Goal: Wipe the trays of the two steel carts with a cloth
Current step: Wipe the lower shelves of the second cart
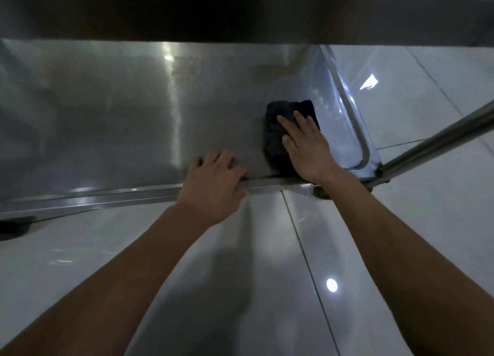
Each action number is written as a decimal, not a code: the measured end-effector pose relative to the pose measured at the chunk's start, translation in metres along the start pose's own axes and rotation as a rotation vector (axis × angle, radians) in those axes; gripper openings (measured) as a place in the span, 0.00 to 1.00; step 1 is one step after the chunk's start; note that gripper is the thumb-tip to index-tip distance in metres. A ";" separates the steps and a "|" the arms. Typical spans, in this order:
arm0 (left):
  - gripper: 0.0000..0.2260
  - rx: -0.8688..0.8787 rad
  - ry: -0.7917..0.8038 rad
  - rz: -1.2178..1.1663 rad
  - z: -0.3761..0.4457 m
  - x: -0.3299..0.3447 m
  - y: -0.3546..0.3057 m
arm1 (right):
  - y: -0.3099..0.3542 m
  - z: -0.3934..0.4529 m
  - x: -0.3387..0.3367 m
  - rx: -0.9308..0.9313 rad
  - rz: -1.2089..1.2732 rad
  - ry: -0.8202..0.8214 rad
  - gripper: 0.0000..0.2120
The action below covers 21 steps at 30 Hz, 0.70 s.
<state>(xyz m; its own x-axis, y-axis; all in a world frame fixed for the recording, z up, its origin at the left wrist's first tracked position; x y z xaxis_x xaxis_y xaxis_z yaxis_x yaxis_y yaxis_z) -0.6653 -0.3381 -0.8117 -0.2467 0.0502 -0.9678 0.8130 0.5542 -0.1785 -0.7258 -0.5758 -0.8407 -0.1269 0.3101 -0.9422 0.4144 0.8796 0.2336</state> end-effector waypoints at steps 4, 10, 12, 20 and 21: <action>0.20 -0.023 -0.021 -0.016 0.001 0.002 -0.005 | -0.009 -0.048 0.005 0.045 0.111 -0.095 0.23; 0.19 -0.030 -0.041 -0.044 -0.002 0.001 -0.009 | 0.007 -0.083 0.012 0.118 0.125 -0.112 0.23; 0.19 -0.035 -0.033 -0.049 -0.002 0.000 -0.009 | 0.024 -0.088 0.017 0.119 0.103 -0.119 0.24; 0.20 -0.015 -0.001 -0.072 -0.015 -0.004 0.001 | 0.041 -0.113 0.022 -0.012 -0.008 -0.132 0.31; 0.21 -0.014 0.014 -0.070 -0.017 -0.005 0.001 | 0.038 -0.116 0.020 -0.027 -0.001 -0.143 0.31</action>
<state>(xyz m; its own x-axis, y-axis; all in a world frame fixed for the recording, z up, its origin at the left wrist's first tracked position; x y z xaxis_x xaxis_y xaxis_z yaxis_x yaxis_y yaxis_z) -0.6722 -0.3231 -0.8040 -0.3102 0.0225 -0.9504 0.7859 0.5686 -0.2430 -0.8174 -0.4945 -0.8228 0.0032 0.2560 -0.9667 0.3895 0.8900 0.2370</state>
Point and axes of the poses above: each hand's wrist, its own z-axis towards the middle knuckle, its own x-axis out of the palm, y = z × x, the point moved 1 cm from there along z, towards the middle knuckle, and after that the axes turned 8 degrees about y, right-handed, at the moved point
